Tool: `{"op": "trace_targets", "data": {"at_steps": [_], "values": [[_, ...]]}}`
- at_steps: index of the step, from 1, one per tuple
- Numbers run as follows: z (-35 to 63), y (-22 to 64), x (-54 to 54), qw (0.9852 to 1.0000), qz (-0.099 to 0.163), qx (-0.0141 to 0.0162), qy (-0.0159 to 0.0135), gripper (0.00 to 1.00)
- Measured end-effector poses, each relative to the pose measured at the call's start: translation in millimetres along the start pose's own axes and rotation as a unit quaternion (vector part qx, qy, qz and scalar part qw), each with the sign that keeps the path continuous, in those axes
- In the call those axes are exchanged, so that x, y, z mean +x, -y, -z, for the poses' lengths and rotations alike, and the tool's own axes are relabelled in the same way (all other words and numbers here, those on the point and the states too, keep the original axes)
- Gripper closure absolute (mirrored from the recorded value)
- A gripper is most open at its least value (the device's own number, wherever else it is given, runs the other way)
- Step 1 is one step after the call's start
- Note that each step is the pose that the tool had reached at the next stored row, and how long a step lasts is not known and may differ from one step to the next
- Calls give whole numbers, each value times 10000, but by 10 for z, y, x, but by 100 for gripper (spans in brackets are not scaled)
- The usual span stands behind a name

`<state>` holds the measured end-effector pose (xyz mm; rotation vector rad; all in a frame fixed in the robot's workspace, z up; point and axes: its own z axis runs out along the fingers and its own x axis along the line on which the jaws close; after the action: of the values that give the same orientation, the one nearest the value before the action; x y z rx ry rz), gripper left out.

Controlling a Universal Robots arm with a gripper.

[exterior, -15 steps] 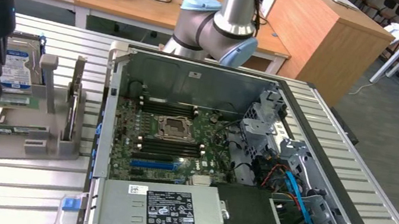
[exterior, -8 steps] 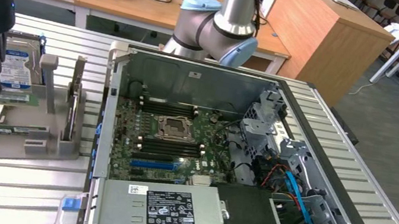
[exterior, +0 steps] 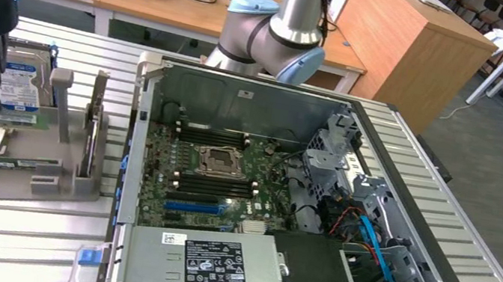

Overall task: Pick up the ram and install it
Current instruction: 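Pick up the ram and move it above insertion slot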

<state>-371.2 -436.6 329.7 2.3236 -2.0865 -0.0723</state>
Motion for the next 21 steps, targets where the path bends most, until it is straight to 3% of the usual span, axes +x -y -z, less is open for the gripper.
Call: {"op": "trace_targets", "data": {"at_steps": [21], "values": [[189,-8,-4,10000,0,0,1,89]]}}
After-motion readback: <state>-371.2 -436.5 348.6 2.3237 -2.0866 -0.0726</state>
